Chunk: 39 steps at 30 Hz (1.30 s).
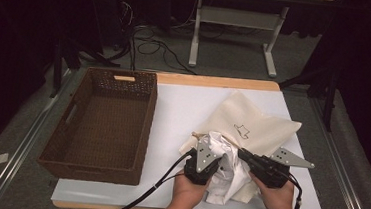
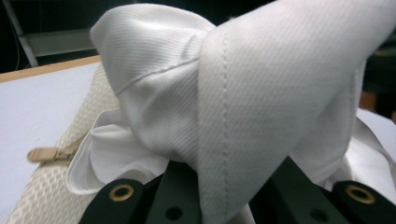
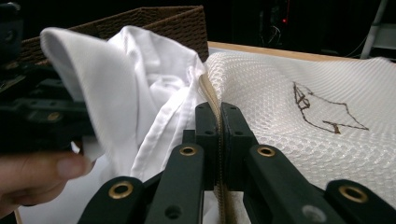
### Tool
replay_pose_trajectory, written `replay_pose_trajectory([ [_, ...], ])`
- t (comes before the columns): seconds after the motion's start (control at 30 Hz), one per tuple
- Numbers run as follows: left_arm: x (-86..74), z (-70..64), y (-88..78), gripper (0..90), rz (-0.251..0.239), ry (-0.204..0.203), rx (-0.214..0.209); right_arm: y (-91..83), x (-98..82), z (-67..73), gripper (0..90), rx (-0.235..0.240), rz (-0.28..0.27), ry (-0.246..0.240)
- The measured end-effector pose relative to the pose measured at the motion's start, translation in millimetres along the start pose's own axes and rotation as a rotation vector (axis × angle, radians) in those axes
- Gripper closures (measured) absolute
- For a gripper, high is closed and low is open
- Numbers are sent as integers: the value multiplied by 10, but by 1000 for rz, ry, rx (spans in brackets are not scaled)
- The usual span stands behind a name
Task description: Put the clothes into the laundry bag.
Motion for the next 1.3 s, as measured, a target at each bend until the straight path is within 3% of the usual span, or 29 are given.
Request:
replay_pose_trajectory([
  [0.13, -90, -131, 64, 853, 36, 64, -8, 18, -6, 22, 883, 1, 7, -4],
  [0.23, -174, -191, 180, 852, 75, 85, -10, 14, -11, 30, 883, 3, 6, -7],
  [0.43, -304, -120, 416, 843, 164, 67, -14, -28, 8, 32, 883, 21, -16, 6],
  [0.53, -343, -49, 479, 815, 207, 24, -35, -51, 20, 37, 883, 21, -23, 5],
  [0.67, -365, 25, 407, 608, 244, -9, -81, -45, -5, 5, 883, 13, -14, 1],
  [0.77, -398, 75, 276, 415, 254, -23, -79, -43, -8, 0, 883, 11, -12, -1],
  [0.87, -416, 107, 126, 305, 247, -35, -76, -39, -9, 10, 882, 9, -8, -6],
  [1.0, -404, 103, -82, 242, 212, -42, -67, -35, -10, 21, 883, 5, -6, -8],
  [1.17, -334, -72, -273, 218, 140, -37, -122, -28, -13, 22, 882, 2, -5, -7],
  [1.3, -302, -247, -247, 131, 113, -55, -154, -23, -17, 30, 883, 0, -1, -8],
])
Point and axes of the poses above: each handheld gripper's, and its own axes: y roughly forward along the jaws, x roughly out of its top, z roughly to its left, the point moved 3 cm from there along y, roughly forward along the jaws, and after that the axes turned 10 degrees about y, right-handed, at the moved point
